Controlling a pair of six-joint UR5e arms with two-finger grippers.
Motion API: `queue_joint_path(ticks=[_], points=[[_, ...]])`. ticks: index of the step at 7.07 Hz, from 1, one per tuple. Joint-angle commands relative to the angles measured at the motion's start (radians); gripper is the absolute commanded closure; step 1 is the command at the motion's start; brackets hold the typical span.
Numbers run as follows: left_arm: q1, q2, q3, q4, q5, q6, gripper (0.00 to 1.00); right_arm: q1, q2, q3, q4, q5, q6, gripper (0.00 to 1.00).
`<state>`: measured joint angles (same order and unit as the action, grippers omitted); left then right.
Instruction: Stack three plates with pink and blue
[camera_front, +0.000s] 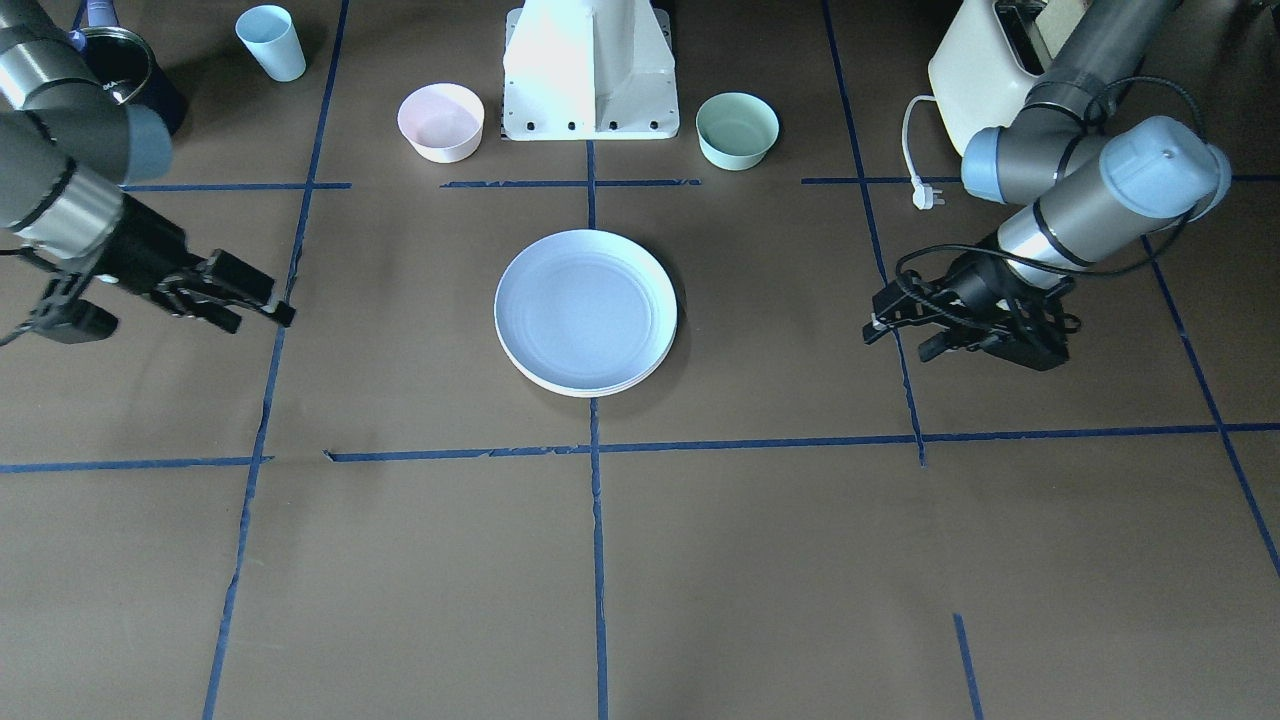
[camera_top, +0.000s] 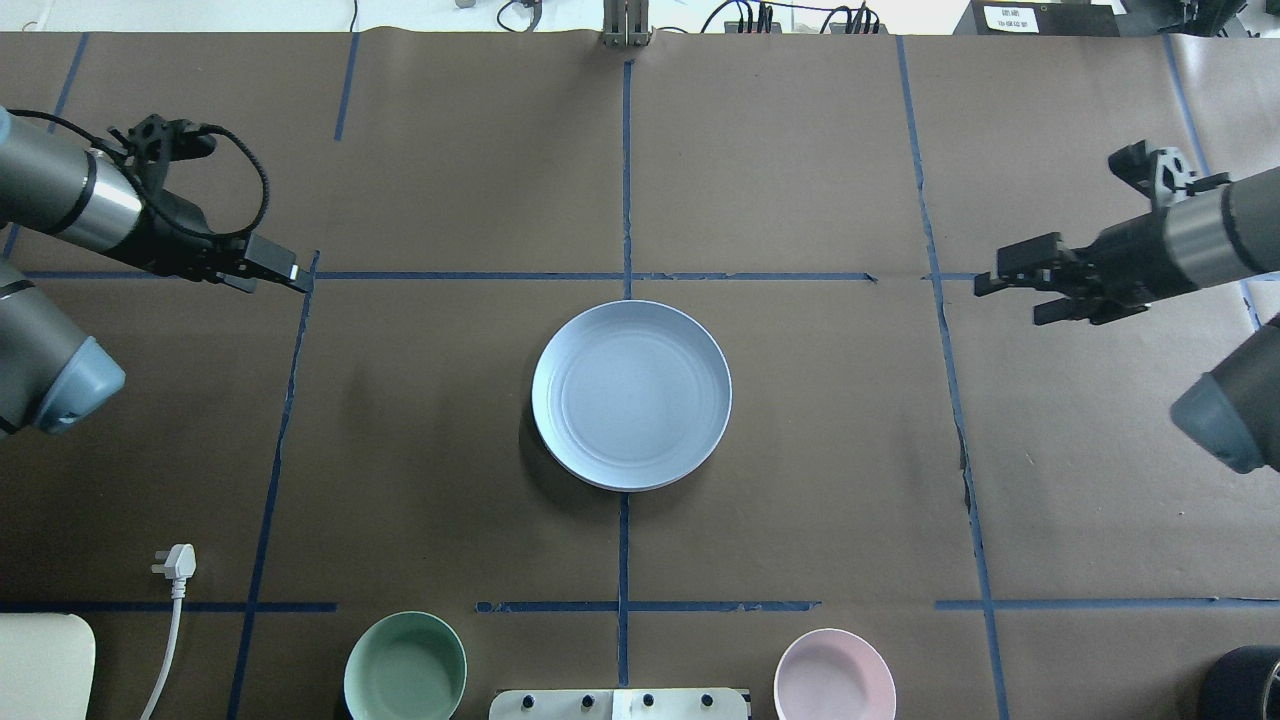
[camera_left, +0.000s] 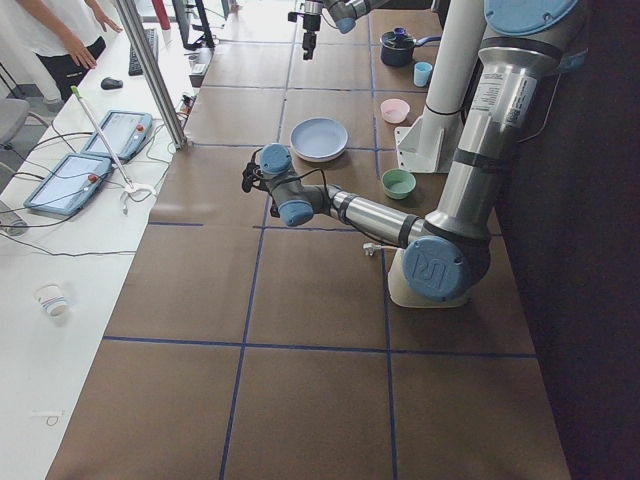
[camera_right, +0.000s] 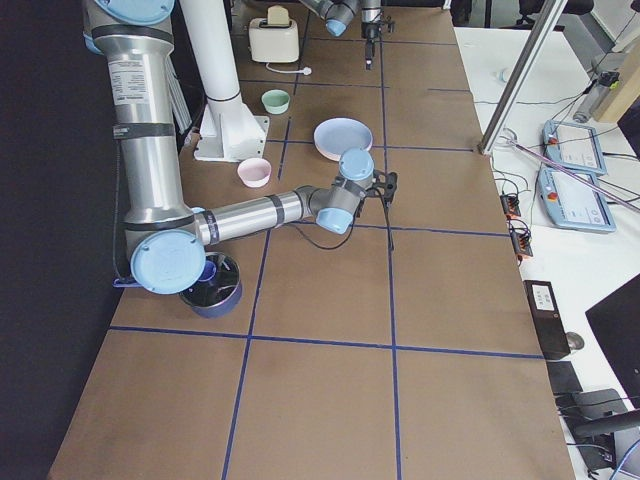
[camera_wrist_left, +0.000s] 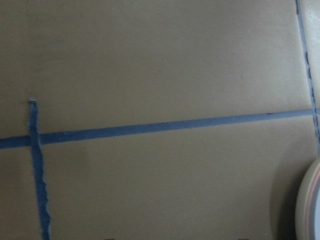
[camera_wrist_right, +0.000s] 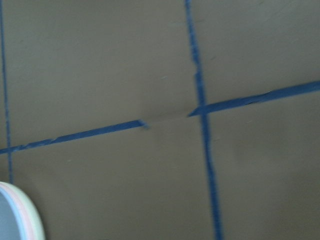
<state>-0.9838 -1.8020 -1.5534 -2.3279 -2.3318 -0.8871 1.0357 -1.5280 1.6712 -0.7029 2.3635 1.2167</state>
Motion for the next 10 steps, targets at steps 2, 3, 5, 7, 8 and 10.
queue_joint_path(ticks=[2,3,5,7,8,10], points=[[-0.241,0.049,-0.01,0.319,0.002,0.518,0.14,0.246,-0.125,-0.001,-0.31,0.014,-0.656,0.0],[-0.315,0.049,-0.019,0.449,0.014,0.681,0.14,0.32,-0.127,-0.004,-0.423,0.022,-0.819,0.0],[-0.462,0.047,-0.02,0.698,0.031,0.967,0.13,0.429,-0.124,0.001,-0.66,0.022,-1.129,0.0],[-0.527,0.062,-0.019,0.942,0.025,1.135,0.13,0.478,-0.107,0.004,-0.818,0.007,-1.284,0.0],[-0.536,0.078,-0.022,0.99,0.019,1.145,0.11,0.483,-0.107,0.004,-0.828,0.007,-1.286,0.0],[-0.576,0.153,-0.182,1.065,-0.012,1.142,0.01,0.495,-0.103,0.013,-0.846,0.007,-1.284,0.0]])
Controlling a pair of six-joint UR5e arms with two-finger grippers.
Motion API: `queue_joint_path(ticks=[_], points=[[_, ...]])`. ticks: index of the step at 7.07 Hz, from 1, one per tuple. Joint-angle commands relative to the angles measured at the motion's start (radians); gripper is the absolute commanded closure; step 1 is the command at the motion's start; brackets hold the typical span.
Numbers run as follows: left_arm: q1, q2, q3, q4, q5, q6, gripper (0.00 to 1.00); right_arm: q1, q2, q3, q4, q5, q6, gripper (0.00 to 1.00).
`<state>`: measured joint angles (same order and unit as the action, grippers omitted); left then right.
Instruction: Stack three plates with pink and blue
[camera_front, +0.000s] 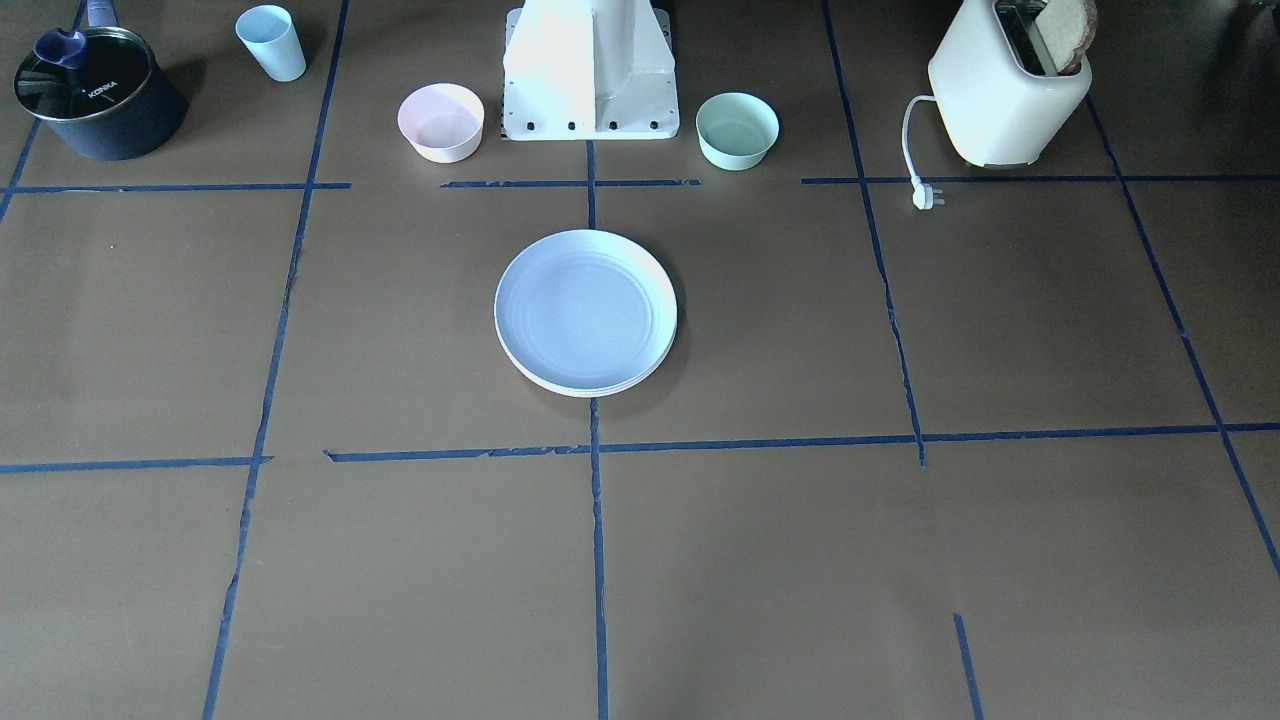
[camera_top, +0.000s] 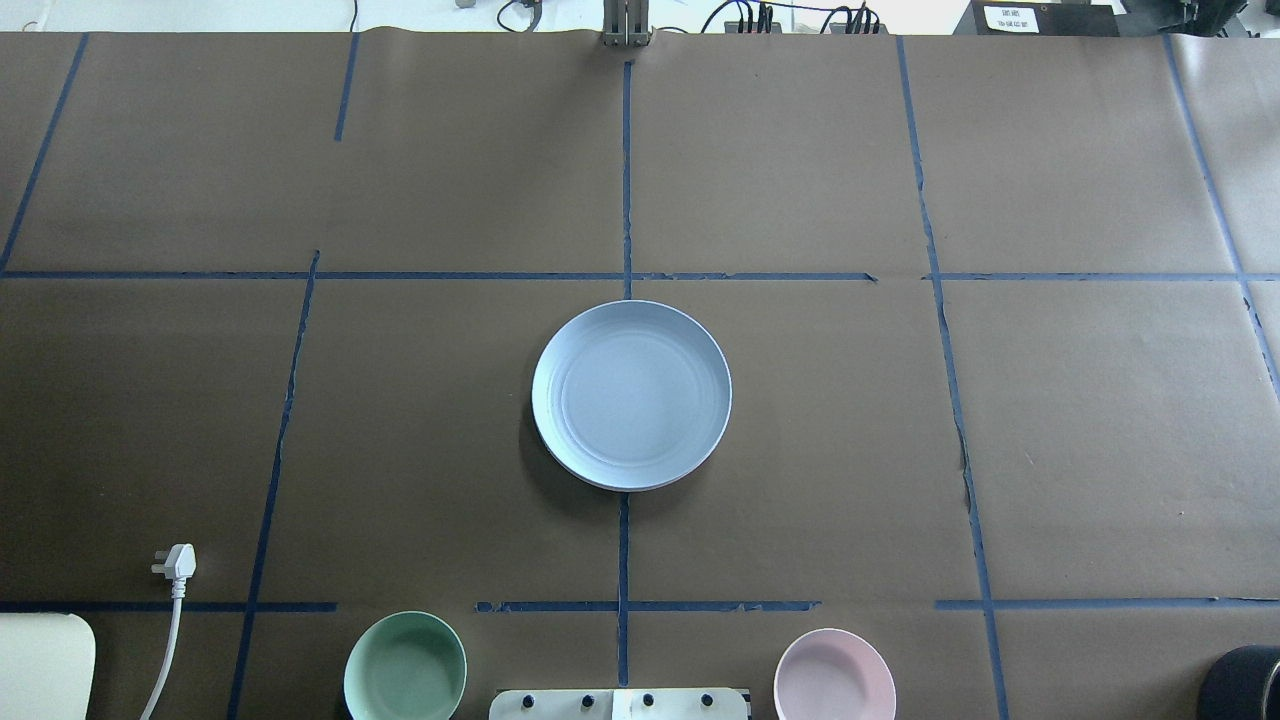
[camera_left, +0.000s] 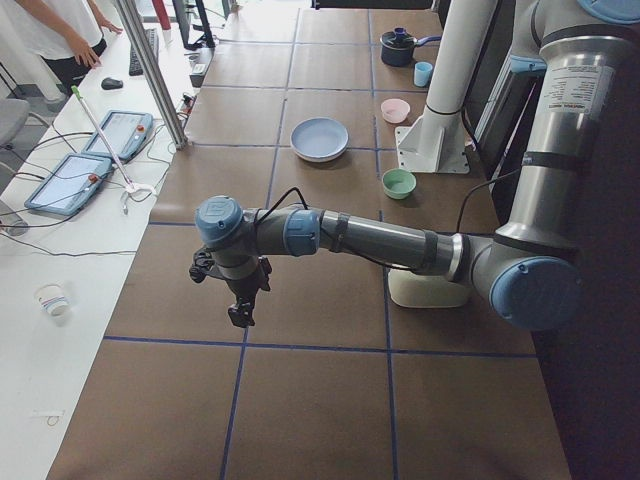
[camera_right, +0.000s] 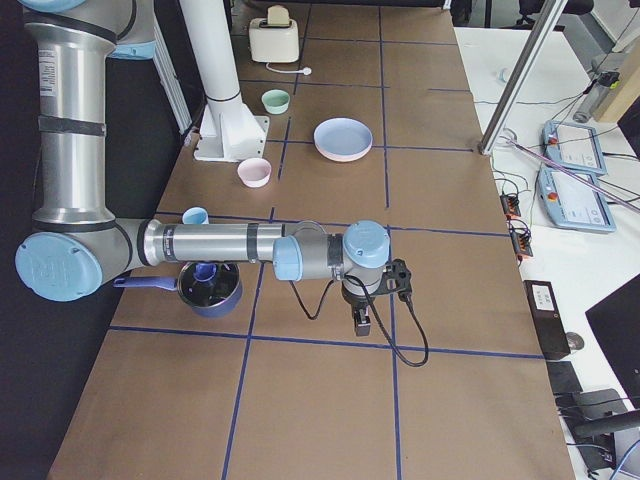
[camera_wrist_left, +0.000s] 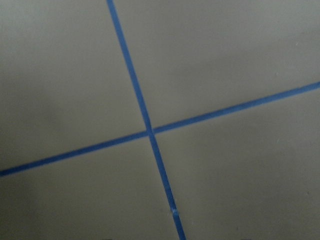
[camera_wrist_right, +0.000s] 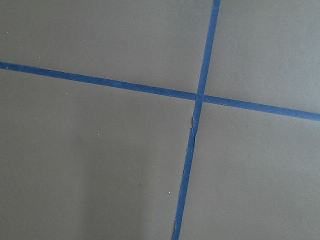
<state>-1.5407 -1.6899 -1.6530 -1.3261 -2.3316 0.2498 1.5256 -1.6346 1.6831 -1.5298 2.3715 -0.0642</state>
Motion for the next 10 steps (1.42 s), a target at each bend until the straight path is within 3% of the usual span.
queue_joint_path(ticks=[1,2,6,8,10], points=[[-0.022,0.089,-0.111,0.065,-0.017,0.008,0.01,0.01,0.005,0.009,-0.027,0.0,-0.003,0.0],[-0.024,0.166,-0.173,0.065,-0.044,0.008,0.01,0.008,0.002,0.006,-0.029,-0.002,-0.005,0.0],[-0.019,0.156,-0.121,0.064,-0.077,-0.006,0.0,0.001,-0.007,0.018,-0.027,-0.001,-0.005,0.0],[-0.019,0.15,-0.074,0.006,-0.08,0.009,0.0,-0.013,-0.001,0.023,-0.027,-0.009,-0.005,0.0],[-0.019,0.145,-0.1,0.011,-0.077,0.002,0.0,-0.025,-0.005,0.026,-0.027,-0.027,-0.006,0.0]])
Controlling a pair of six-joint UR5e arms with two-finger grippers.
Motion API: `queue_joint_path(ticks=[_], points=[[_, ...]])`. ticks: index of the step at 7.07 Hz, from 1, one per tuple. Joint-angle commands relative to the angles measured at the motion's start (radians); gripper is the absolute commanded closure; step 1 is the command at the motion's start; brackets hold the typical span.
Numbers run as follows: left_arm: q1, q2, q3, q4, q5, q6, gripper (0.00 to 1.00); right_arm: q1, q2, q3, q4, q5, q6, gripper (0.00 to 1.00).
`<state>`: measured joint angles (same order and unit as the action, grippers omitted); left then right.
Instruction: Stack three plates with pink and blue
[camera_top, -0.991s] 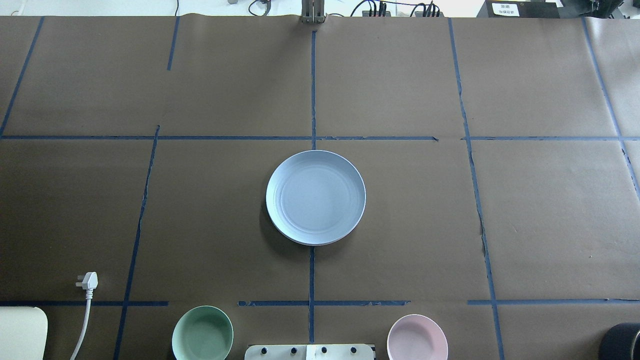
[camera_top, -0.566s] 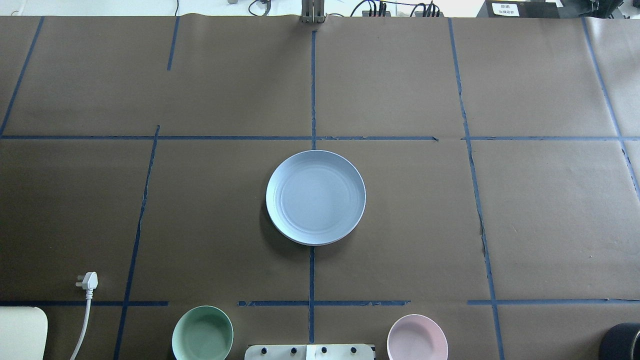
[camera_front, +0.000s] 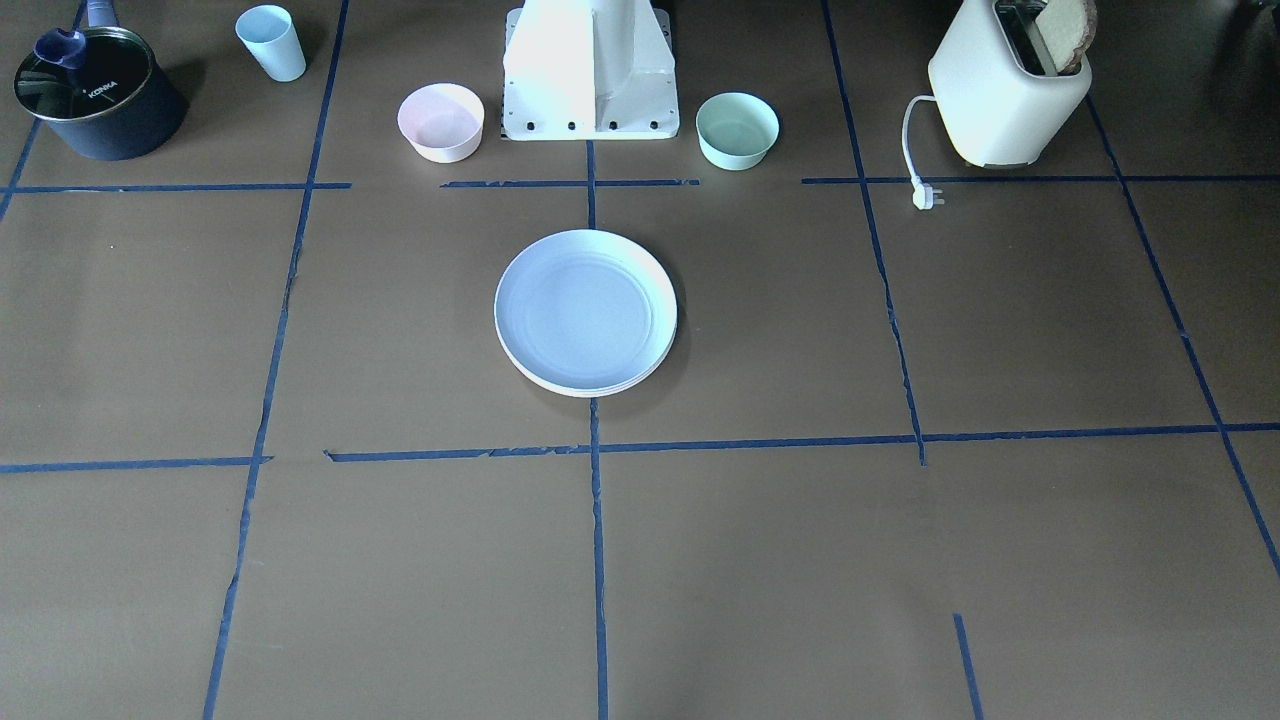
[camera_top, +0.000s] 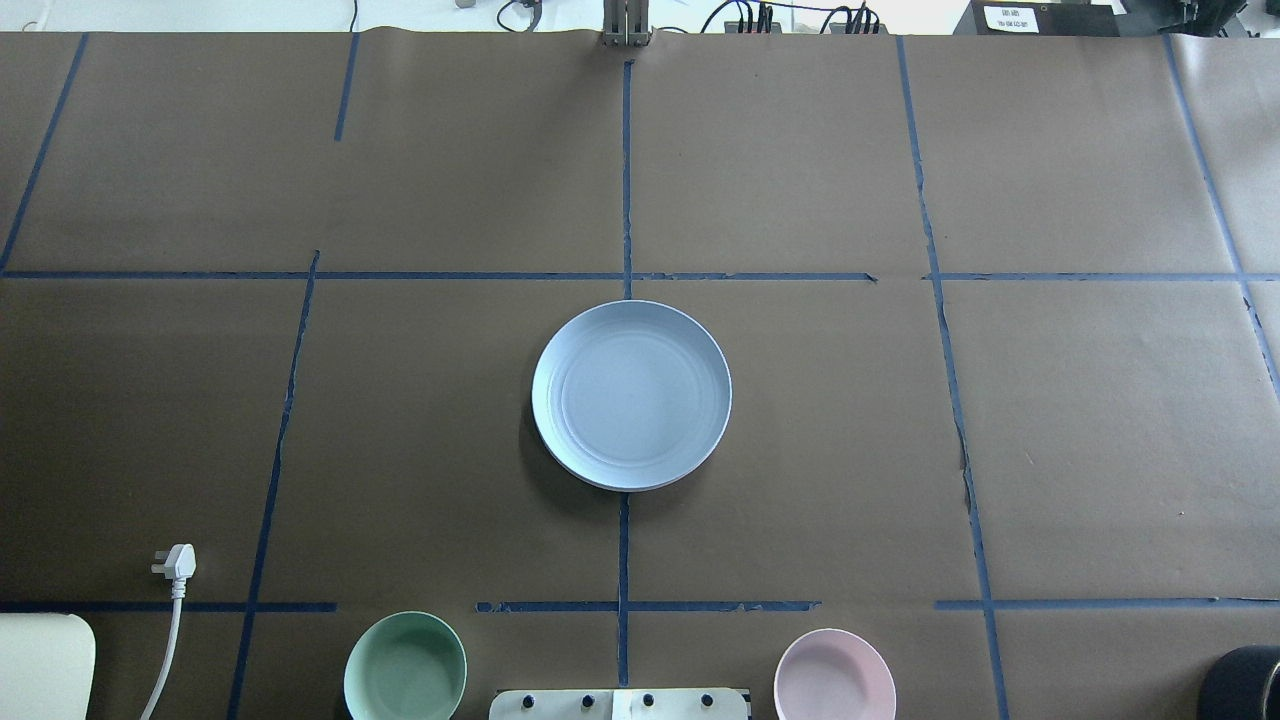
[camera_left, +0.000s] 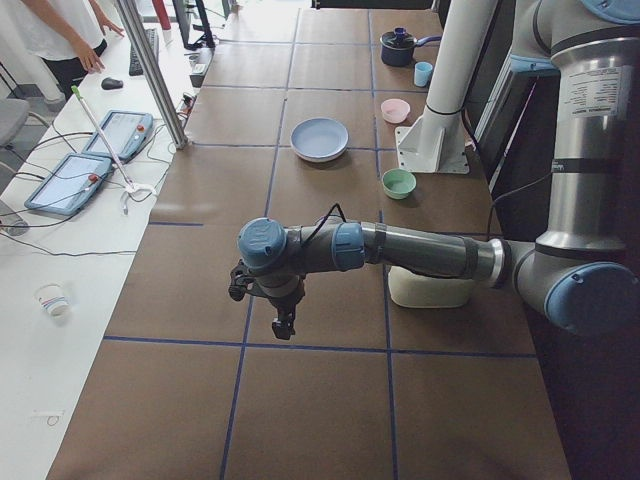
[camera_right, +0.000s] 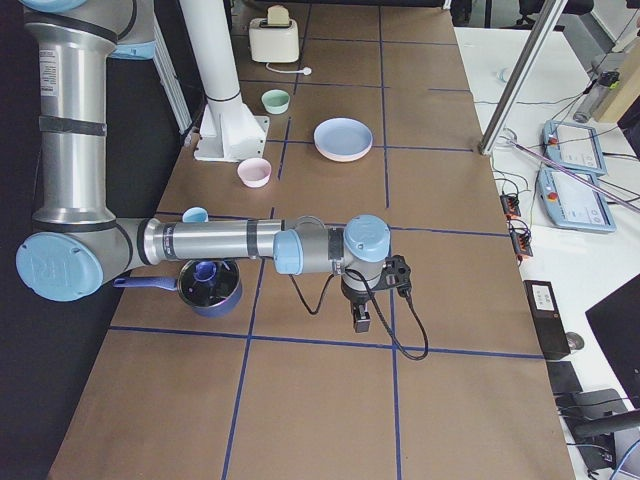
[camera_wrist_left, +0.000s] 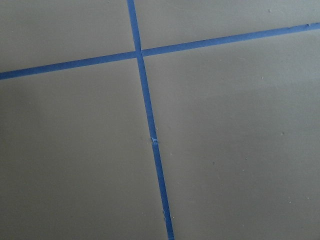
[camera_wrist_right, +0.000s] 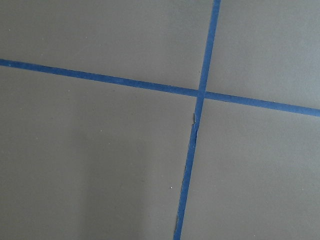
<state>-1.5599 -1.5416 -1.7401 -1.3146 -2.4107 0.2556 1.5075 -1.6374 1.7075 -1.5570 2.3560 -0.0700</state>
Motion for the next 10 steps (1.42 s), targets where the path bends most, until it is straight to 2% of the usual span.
queue_joint_path(ticks=[1,7,10], points=[[0.0,-0.002,-0.007,-0.002,0.005,-0.009,0.0,-0.007,-0.002,0.001,-0.001,-0.014,-0.001,0.0],[-0.015,0.032,0.008,-0.014,0.016,-0.009,0.0,-0.01,-0.007,-0.003,-0.001,-0.009,0.007,0.0],[-0.057,0.014,0.016,-0.012,0.016,-0.006,0.0,-0.009,-0.016,-0.003,0.0,0.003,0.004,0.0]])
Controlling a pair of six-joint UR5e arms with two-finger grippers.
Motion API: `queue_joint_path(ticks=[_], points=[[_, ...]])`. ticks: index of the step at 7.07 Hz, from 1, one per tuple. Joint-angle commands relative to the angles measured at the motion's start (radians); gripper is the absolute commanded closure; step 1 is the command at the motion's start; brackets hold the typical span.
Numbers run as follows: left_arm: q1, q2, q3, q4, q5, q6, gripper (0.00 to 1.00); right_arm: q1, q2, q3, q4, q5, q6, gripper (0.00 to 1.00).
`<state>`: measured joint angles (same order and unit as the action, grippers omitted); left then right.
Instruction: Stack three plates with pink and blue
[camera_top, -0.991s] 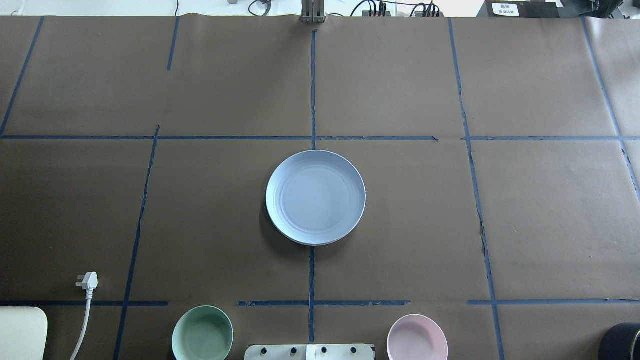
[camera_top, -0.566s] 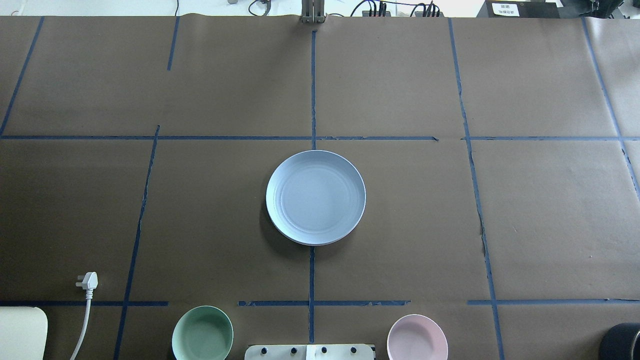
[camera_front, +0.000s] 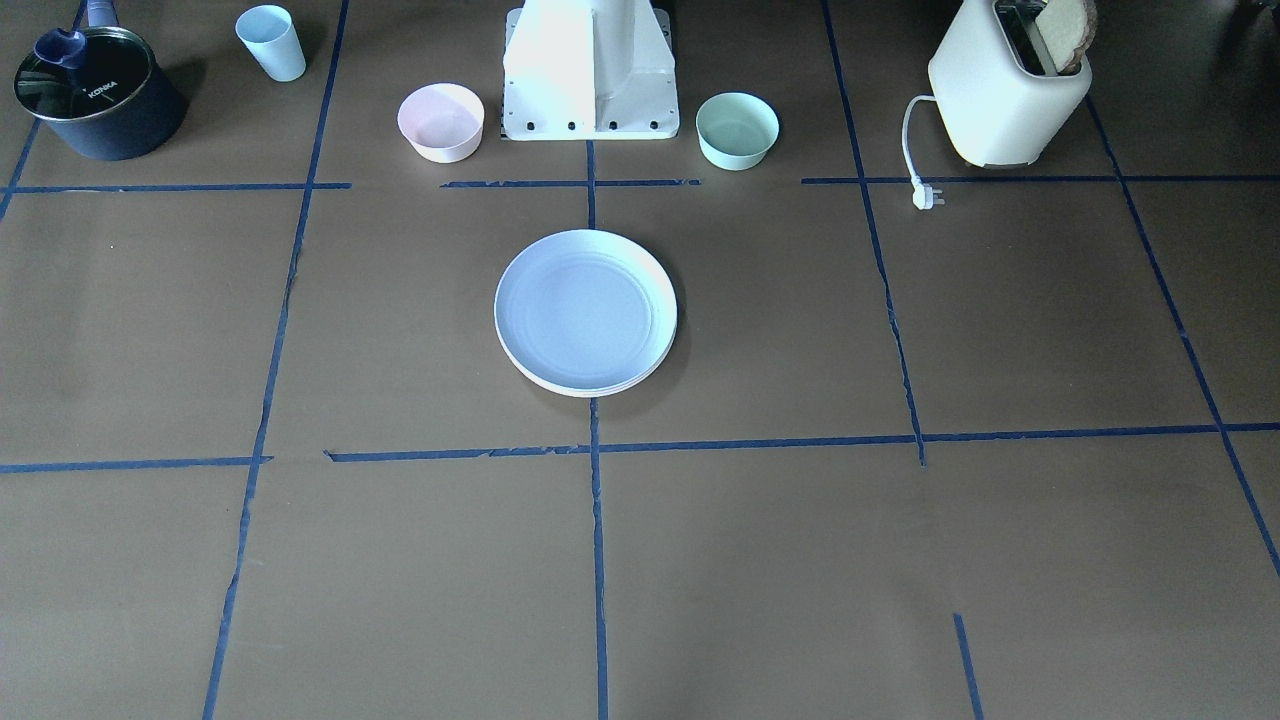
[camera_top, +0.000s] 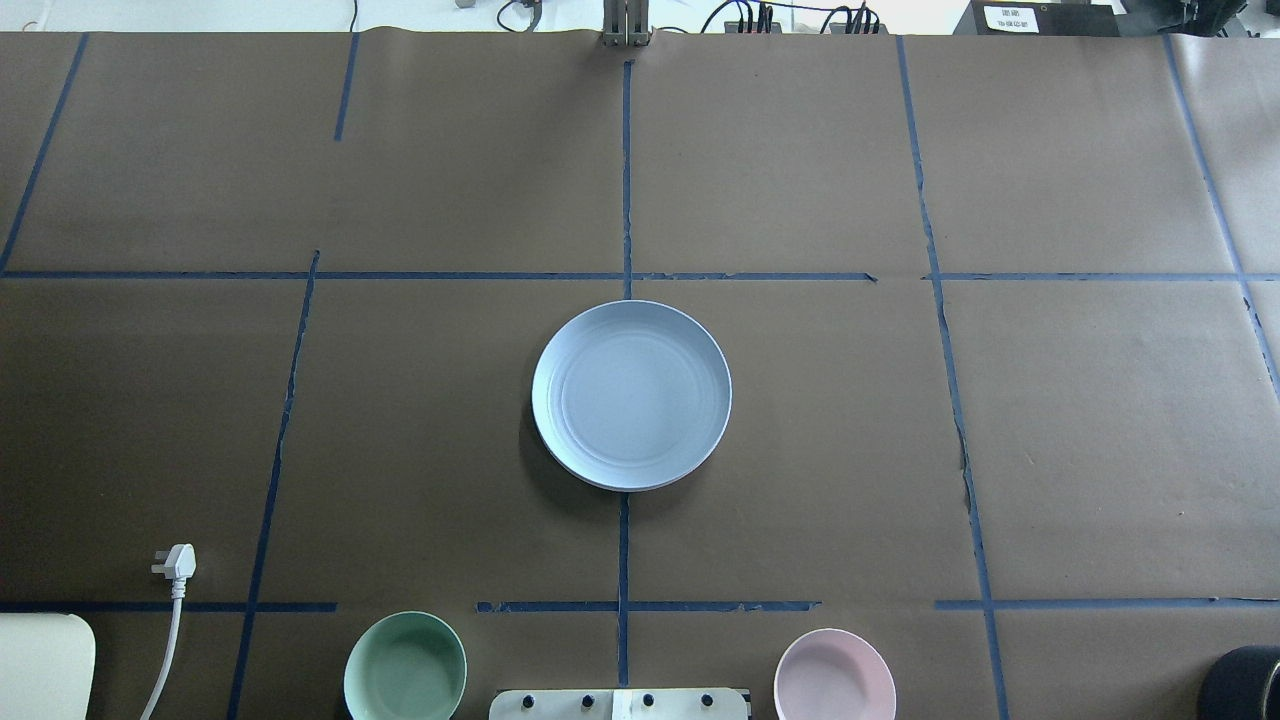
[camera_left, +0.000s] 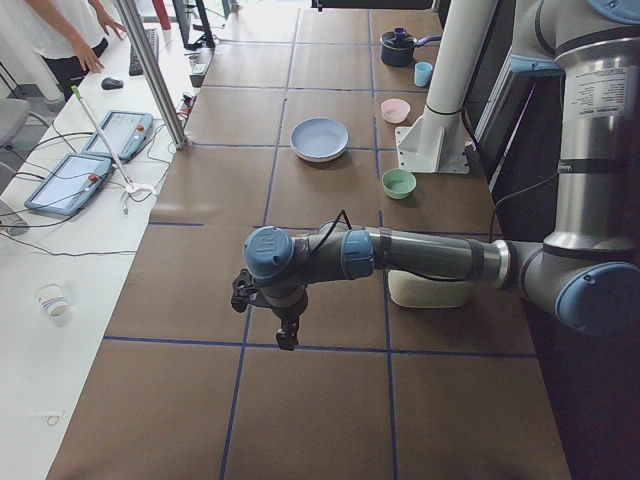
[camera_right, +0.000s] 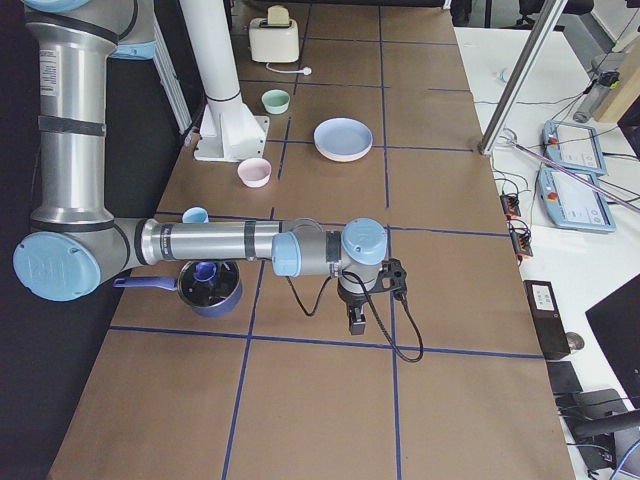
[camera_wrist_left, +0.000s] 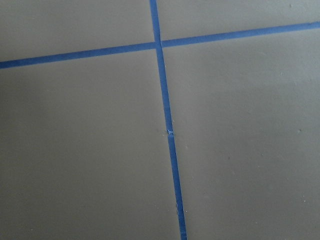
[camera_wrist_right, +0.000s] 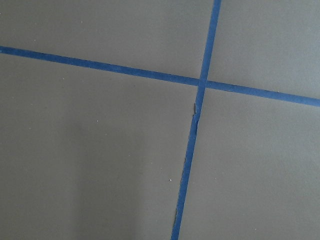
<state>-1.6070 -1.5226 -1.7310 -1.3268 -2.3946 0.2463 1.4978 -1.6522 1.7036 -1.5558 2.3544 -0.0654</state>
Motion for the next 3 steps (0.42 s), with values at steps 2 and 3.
queue_joint_path(ticks=[2,3], points=[[-0.008,-0.014,-0.004,0.0,0.052,0.005,0.0,0.001,-0.003,0.001,-0.003,0.006,-0.002,0.0],[-0.005,-0.034,-0.005,-0.002,0.134,0.008,0.0,0.004,-0.001,-0.001,-0.004,0.006,-0.002,0.0]])
